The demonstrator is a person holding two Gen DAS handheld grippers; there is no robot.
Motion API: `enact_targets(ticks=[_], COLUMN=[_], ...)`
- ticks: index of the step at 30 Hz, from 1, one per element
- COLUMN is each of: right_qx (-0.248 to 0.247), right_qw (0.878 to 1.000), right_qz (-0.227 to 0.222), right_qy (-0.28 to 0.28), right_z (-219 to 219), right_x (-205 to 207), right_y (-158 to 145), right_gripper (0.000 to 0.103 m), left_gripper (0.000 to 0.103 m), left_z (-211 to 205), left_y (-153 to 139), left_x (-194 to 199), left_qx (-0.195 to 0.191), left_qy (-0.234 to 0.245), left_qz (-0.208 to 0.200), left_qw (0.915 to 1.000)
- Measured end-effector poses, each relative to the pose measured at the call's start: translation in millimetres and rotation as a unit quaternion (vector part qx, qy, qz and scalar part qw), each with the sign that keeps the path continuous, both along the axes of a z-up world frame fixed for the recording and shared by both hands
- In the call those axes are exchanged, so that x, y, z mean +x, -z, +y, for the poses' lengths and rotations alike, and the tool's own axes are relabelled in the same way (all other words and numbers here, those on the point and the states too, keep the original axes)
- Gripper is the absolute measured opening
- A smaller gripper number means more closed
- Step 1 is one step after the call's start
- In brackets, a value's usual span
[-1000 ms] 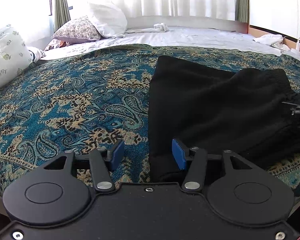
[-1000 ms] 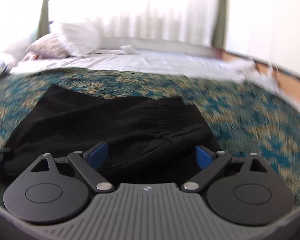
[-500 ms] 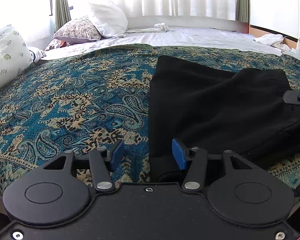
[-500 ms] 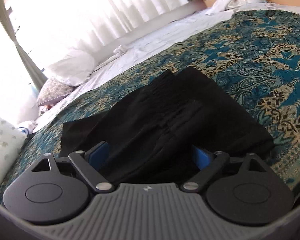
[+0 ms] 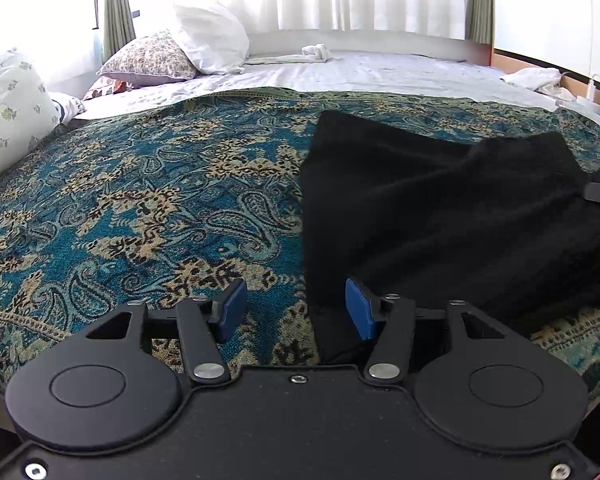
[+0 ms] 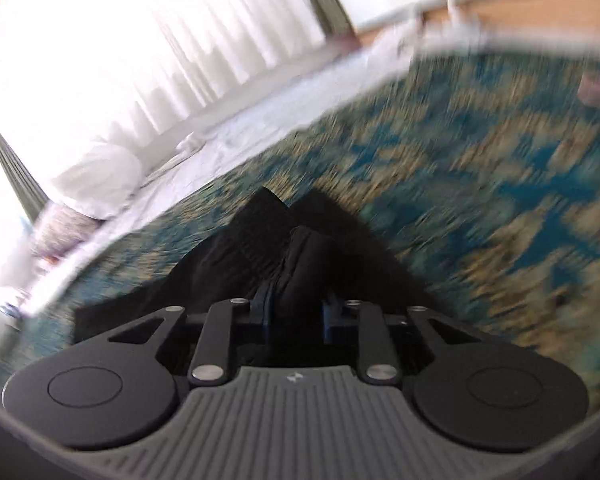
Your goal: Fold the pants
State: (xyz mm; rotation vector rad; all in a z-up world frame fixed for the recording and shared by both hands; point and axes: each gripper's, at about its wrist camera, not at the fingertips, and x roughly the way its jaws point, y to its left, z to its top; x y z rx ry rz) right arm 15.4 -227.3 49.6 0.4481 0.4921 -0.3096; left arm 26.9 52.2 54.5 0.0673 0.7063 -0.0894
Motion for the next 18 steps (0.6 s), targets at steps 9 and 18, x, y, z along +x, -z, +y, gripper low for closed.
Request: enact_targets(ticks=[9, 18], right_qx=[-0.116, -0.130], right_qw=[0.993, 0.991], right_qz=[0.026, 0.033], right_qy=[0.019, 0.017], right_z=[14, 17], right_x=[-9, -10], right_y=[15, 20], right_gripper=[0.030, 0.038], left_gripper=[0.048, 0.015], left_z=[-10, -58], left_y=[-18, -49], left_x=[-2, 80], left_qx=[0.003, 0.003], left_qy=[0.024, 0.126], left_qz=[-0.027, -0.055], left_qw=[0.9993, 0.9906])
